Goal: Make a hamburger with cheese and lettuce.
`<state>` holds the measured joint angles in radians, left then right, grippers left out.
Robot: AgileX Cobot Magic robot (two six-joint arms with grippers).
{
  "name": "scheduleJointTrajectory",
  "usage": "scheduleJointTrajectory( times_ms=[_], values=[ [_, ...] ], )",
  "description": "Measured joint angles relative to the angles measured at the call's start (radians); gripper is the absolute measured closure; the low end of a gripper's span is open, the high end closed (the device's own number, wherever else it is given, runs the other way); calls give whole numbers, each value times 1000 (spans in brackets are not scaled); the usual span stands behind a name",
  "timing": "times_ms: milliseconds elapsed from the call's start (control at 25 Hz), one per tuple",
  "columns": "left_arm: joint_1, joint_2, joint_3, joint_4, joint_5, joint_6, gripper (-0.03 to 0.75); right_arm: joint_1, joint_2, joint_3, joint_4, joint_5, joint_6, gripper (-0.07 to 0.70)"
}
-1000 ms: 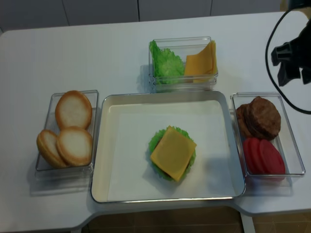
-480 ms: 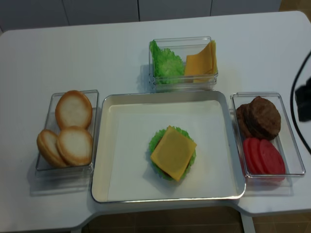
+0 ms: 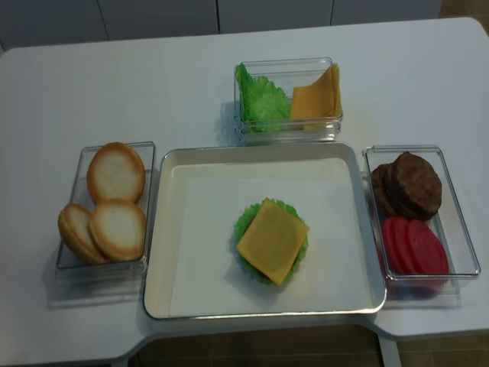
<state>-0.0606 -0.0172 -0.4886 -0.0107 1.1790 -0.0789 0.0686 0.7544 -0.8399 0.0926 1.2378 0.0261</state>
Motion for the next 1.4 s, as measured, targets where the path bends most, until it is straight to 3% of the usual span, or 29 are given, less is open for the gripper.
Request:
scheduleJointTrajectory(
  times_ms=[520,1040,1400],
  values=[
    [0,0,0,0,0,0,309,-2,-400,182,52,-32,0,213],
    [0,0,0,0,0,0,309,-2,-617,282,55,-2,-83,242],
    [0,0,0,0,0,0,309,-2,-679,342,56,-92,-97,251]
  ],
)
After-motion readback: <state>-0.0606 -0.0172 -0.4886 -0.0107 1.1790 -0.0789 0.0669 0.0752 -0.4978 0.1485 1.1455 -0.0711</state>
